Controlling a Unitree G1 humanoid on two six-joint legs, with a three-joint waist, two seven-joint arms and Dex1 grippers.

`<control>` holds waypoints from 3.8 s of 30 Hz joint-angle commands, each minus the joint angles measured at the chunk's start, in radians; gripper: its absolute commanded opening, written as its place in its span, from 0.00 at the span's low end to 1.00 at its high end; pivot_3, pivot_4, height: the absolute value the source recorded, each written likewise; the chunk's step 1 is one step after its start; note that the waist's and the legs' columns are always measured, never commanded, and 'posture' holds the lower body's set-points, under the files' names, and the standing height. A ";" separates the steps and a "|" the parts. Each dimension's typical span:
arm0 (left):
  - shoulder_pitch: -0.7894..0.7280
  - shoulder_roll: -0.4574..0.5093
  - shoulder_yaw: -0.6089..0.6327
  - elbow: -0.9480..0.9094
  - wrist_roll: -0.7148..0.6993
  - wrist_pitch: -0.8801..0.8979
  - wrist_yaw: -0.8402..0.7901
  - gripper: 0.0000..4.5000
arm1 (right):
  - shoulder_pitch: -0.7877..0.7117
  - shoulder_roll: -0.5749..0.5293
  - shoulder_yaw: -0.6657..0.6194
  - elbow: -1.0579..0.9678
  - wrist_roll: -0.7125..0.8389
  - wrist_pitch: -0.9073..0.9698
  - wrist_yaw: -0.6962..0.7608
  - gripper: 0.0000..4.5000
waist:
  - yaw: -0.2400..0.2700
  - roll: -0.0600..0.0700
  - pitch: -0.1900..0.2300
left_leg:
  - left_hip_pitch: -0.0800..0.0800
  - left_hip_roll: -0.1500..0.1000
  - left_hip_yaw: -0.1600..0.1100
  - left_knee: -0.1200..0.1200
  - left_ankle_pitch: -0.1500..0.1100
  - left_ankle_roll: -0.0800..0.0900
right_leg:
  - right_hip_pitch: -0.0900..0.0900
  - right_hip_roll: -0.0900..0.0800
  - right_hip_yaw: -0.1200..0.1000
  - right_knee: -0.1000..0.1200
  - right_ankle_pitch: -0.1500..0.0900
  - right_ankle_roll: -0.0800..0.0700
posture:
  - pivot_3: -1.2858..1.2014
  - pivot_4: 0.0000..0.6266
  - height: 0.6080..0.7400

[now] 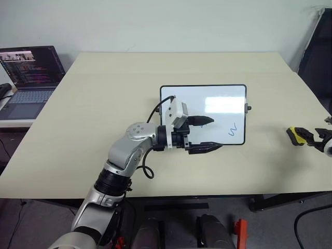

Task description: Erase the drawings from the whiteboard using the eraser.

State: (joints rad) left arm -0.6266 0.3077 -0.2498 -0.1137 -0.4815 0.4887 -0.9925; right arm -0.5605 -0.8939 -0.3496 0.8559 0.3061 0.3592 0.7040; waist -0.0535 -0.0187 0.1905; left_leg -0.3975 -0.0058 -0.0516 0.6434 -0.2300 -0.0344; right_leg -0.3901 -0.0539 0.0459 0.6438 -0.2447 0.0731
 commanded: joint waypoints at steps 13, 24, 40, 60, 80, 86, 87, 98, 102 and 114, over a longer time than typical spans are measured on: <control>0.020 0.013 0.015 -0.084 0.004 0.014 0.019 1.00 | -0.131 -0.002 0.058 0.202 -0.092 -0.093 0.026 0.99 | 0.000 0.000 0.000 | 0.000 0.000 0.000 0.000 0.000 0.000 | 0.000 0.000 0.000 0.000 0.000 0.000 | 0.52 0.24 1.00; 0.037 0.026 0.016 -0.105 0.003 0.026 0.035 1.00 | -0.140 0.008 0.067 0.228 -0.102 -0.096 0.027 0.91 | 0.000 0.000 0.000 | 0.000 0.000 0.000 0.000 0.000 0.000 | 0.000 0.000 0.000 0.000 0.000 0.000 | 0.52 0.24 1.00; 0.035 0.043 0.025 -0.101 0.004 0.024 0.039 1.00 | -0.126 0.021 0.072 0.196 -0.121 -0.095 0.026 0.21 | 0.000 0.000 0.000 | 0.000 0.000 0.000 0.000 0.000 0.000 | 0.000 0.000 0.000 0.000 0.000 0.000 | 0.52 0.24 1.00; 0.114 0.433 0.318 0.099 0.086 -0.150 -0.052 1.00 | -0.196 0.280 0.365 -1.072 0.118 0.274 -0.033 0.21 | 0.002 0.004 0.004 | -0.001 0.001 -0.002 0.000 0.000 0.000 | -0.002 0.000 -0.002 0.001 -0.002 0.003 | 0.52 0.24 1.00; 0.206 0.408 0.346 -0.096 0.033 -0.065 0.036 1.00 | -0.418 0.597 0.626 -0.287 -0.334 -0.307 -0.094 0.21 | 0.013 0.003 0.003 | -0.018 0.001 -0.003 0.001 0.001 -0.002 | -0.024 0.000 -0.003 0.010 0.002 -0.003 | 0.52 0.24 1.00; 0.216 0.410 0.348 -0.111 0.031 -0.055 0.044 1.00 | -0.333 0.619 0.686 -0.170 -0.375 -0.391 -0.001 0.21 | 0.009 0.000 0.001 | -0.007 0.000 -0.003 0.001 0.001 -0.002 | -0.014 0.000 -0.002 0.014 0.001 -0.004 | 0.52 0.24 1.00; 0.221 0.409 0.348 -0.113 0.032 -0.055 0.047 1.00 | -0.314 0.621 0.699 -0.160 -0.385 -0.407 0.017 0.21 | 0.006 -0.001 0.001 | -0.003 0.001 -0.002 0.000 0.001 -0.002 | -0.011 0.000 -0.002 0.014 0.001 -0.005 | 0.52 0.24 1.00; 0.218 0.401 0.338 -0.103 0.036 -0.057 0.049 1.00 | -0.360 0.631 0.634 -0.088 -0.415 -0.457 -0.122 0.21 | -0.001 -0.003 0.000 | 0.021 0.002 -0.004 0.001 0.004 0.003 | 0.011 0.000 -0.002 0.015 -0.006 -0.011 | 0.52 0.24 1.00; 0.207 0.387 0.324 -0.094 0.041 -0.061 0.051 1.00 | -0.464 0.639 0.605 0.048 -0.451 -0.492 -0.286 0.21 | -0.001 -0.003 0.000 | 0.021 0.002 -0.004 0.001 0.005 0.003 | 0.010 0.000 -0.003 0.016 -0.006 -0.011 | 0.52 0.24 1.00; 0.205 0.371 0.311 -0.095 0.043 -0.063 0.047 1.00 | -0.444 0.661 0.629 0.042 -0.456 -0.535 -0.149 0.21 | -0.006 -0.004 -0.001 | 0.016 0.002 -0.004 -0.005 0.005 0.003 | 0.005 0.000 -0.002 0.015 -0.005 -0.011 | 0.52 0.24 1.00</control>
State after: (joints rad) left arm -0.4026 0.6800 0.0539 -0.1932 -0.4364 0.4460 -0.9480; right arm -1.0460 -0.2394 0.2553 0.8883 -0.1445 -0.1909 0.4921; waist -0.0595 -0.0226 0.1895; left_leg -0.3811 -0.0039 -0.0551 0.6387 -0.2254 -0.0317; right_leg -0.3854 -0.0533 0.0436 0.6586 -0.2513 0.0635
